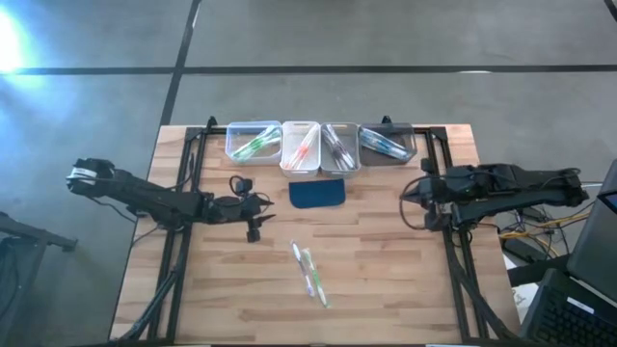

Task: Pick & Place Toothbrushes
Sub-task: Put the green toothbrush into the transparent bin

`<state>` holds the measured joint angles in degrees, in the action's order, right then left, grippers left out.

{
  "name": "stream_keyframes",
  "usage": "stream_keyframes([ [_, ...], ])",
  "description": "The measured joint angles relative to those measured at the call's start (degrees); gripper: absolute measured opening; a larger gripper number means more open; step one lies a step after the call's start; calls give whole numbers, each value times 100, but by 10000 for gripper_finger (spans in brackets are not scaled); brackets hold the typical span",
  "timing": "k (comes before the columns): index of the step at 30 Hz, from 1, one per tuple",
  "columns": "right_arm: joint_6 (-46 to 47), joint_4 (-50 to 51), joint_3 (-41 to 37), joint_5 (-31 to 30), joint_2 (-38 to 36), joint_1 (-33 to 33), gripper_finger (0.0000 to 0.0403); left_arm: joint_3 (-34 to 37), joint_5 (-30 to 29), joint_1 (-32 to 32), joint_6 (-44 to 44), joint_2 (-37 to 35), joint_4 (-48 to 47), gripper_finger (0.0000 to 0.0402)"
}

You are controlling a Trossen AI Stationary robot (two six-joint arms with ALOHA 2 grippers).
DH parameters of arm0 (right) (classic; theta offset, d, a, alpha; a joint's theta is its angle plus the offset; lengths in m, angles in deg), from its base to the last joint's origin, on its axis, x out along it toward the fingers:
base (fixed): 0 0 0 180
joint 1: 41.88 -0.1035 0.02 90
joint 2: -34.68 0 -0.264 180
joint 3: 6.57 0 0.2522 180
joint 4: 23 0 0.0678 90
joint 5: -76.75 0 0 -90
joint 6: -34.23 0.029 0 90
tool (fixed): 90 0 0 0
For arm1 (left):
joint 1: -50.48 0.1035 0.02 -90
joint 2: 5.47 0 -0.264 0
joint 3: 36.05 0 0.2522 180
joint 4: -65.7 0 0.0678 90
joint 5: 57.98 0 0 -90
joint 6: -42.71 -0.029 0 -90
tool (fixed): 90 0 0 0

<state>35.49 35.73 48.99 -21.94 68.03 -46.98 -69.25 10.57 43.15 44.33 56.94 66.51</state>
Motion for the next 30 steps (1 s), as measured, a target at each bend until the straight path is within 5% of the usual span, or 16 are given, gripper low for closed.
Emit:
stream_keyframes([
  [12, 10, -4, 4, -22, -642, 0, 8, -118, 187, -7, 457, 2, 66, 175],
  [18, 21, -7, 4, -22, -584, 0, 8, -635, 1127, -21, 537, 2, 37, 174],
  [24, 21, -7, 4, -23, -587, 0, 8, -1600, 1295, -378, -490, 282, -1314, 174],
  [30, 21, -9, 7, -22, -581, 1, 8, -3015, 1150, -646, -632, 1145, -2627, 174],
])
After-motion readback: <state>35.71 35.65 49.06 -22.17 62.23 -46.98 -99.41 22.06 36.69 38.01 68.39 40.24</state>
